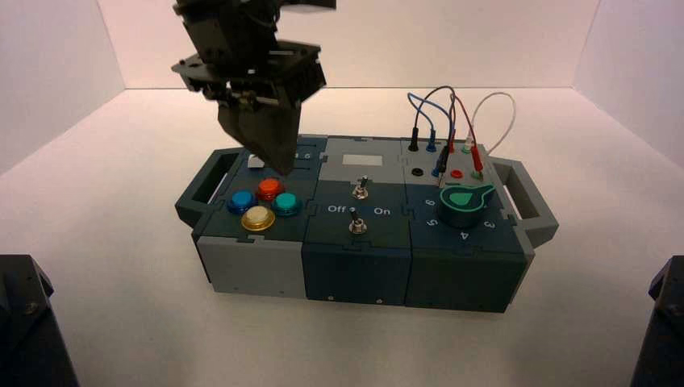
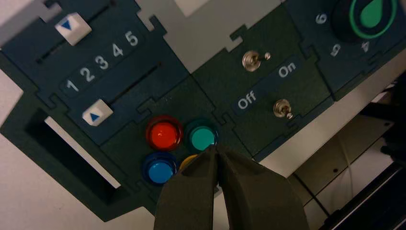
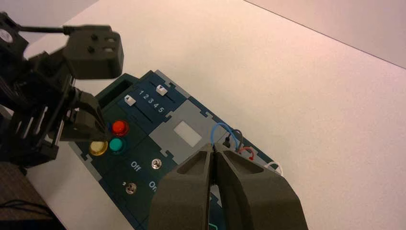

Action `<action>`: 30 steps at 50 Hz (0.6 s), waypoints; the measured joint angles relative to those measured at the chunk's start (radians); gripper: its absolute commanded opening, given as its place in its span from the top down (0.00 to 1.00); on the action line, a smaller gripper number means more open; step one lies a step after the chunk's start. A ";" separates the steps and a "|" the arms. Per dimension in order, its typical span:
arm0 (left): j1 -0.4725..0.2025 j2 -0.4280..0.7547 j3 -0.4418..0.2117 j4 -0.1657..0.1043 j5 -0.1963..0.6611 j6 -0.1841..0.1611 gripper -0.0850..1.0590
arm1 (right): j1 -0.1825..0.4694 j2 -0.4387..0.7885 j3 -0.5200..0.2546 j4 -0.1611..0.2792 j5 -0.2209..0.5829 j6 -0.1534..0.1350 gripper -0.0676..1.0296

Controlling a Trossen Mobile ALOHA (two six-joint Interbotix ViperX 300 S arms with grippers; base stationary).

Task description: Push the green button with the left gripper.

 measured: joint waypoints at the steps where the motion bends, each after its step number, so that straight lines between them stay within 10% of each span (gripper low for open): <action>1: -0.002 0.005 0.000 0.000 -0.002 0.000 0.95 | 0.000 0.000 0.000 0.000 0.000 0.000 0.96; 30: -0.026 0.153 -0.017 -0.008 -0.048 0.006 0.95 | 0.000 0.000 0.000 -0.002 -0.006 0.000 0.96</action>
